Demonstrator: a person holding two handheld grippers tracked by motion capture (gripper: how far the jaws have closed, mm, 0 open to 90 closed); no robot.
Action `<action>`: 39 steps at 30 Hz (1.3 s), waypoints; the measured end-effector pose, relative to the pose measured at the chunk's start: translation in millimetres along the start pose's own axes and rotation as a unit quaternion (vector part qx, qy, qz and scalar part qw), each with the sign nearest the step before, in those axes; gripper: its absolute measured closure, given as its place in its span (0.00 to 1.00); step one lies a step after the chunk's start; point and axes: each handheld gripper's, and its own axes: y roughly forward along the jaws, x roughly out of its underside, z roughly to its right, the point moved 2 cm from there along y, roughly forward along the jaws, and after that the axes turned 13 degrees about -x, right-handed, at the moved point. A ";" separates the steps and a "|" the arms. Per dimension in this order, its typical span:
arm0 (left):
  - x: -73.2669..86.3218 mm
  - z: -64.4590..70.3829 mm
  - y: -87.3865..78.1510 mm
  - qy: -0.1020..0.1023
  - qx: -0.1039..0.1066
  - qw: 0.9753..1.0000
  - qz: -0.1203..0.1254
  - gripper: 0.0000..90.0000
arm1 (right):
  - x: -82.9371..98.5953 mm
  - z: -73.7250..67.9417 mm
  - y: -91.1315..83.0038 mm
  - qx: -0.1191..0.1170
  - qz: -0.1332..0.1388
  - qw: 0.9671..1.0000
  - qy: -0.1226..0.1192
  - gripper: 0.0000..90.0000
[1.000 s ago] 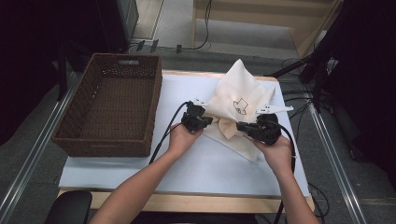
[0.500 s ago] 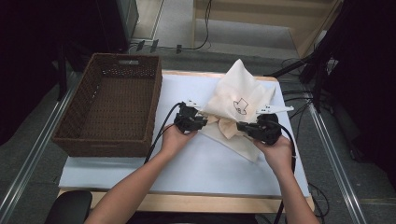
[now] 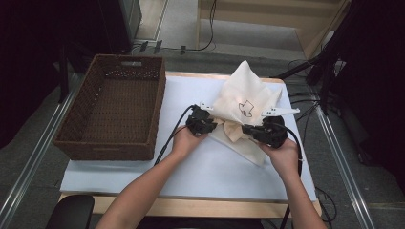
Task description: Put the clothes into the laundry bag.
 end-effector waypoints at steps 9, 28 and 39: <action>-13.9 7.5 -20.9 -0.022 0.076 0.997 0.002 0.95 | 0.0 1.0 -0.4 0.000 0.002 1.000 0.003 0.99; -24.3 76.6 16.4 0.021 0.100 0.994 0.035 0.93 | 1.5 5.3 0.4 0.002 0.000 1.000 0.009 0.99; -40.1 81.6 37.4 -0.032 0.043 0.997 0.050 0.91 | 4.5 10.9 -3.3 0.003 0.004 1.000 0.022 0.99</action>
